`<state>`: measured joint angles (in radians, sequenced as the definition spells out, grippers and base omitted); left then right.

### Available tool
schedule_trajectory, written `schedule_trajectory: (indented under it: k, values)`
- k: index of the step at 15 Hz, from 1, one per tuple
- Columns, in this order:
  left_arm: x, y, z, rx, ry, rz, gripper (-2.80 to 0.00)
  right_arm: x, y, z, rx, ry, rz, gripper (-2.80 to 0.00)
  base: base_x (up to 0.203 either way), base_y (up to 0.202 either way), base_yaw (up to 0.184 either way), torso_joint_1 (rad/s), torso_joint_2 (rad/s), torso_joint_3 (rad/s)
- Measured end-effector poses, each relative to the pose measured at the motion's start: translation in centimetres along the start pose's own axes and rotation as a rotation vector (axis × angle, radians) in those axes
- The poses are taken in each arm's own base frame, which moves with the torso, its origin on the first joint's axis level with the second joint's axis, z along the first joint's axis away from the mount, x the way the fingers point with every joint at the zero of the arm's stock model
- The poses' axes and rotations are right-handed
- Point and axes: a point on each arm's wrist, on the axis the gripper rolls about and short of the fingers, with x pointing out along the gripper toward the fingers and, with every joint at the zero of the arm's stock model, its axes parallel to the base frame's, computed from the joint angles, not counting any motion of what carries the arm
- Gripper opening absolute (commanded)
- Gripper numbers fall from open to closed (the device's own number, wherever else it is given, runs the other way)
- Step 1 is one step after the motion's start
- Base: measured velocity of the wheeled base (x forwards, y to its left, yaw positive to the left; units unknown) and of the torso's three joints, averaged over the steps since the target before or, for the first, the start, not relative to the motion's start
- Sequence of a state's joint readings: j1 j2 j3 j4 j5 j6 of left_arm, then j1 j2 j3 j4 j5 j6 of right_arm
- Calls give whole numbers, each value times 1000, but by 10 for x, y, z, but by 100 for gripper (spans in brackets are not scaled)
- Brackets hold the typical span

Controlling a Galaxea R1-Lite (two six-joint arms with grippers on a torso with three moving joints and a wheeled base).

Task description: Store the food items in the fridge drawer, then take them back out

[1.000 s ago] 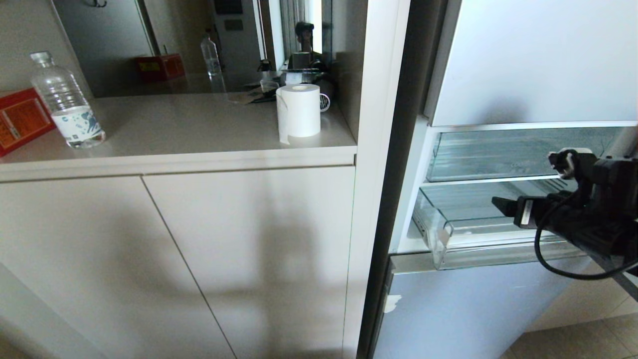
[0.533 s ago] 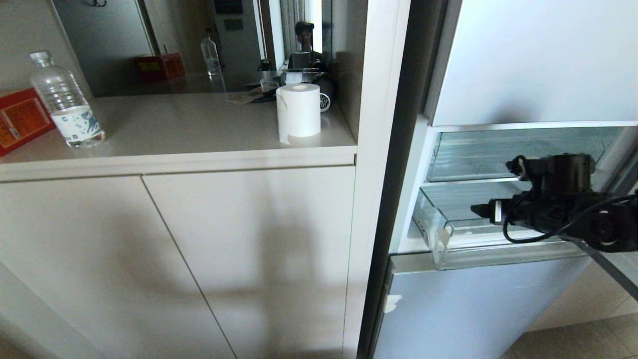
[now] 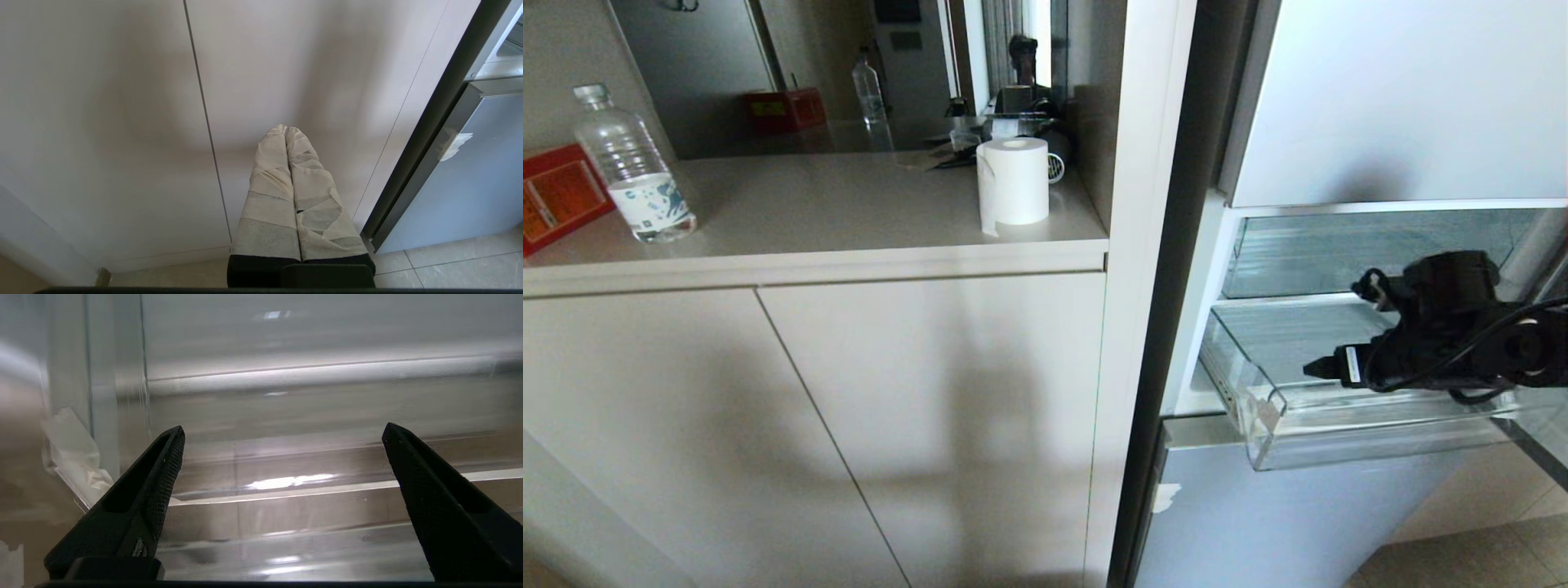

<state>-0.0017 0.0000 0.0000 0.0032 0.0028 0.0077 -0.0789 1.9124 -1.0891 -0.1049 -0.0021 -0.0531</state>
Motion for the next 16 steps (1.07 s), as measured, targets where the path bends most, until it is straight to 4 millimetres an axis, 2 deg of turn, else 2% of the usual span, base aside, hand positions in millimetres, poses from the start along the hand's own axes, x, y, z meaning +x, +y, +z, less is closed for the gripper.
schedule_trajectory:
  k: [4,7,12,16]
  values:
    - [0,0,0,0,0,0,-280,-25,-14,-11,-2,121,-15,0,0,0,0,0,0,0]
    - [0,0,0,0,0,0,-280,-35,-18,-17,8,160,-23,0,0,0,0,0,0,0]
    - [0,0,0,0,0,0,-280,-48,-18,-34,13,186,-21,0,0,0,0,0,0,0]
    - [0,0,0,0,0,0,-280,-66,-16,-45,12,178,-17,0,0,0,0,0,0,0]
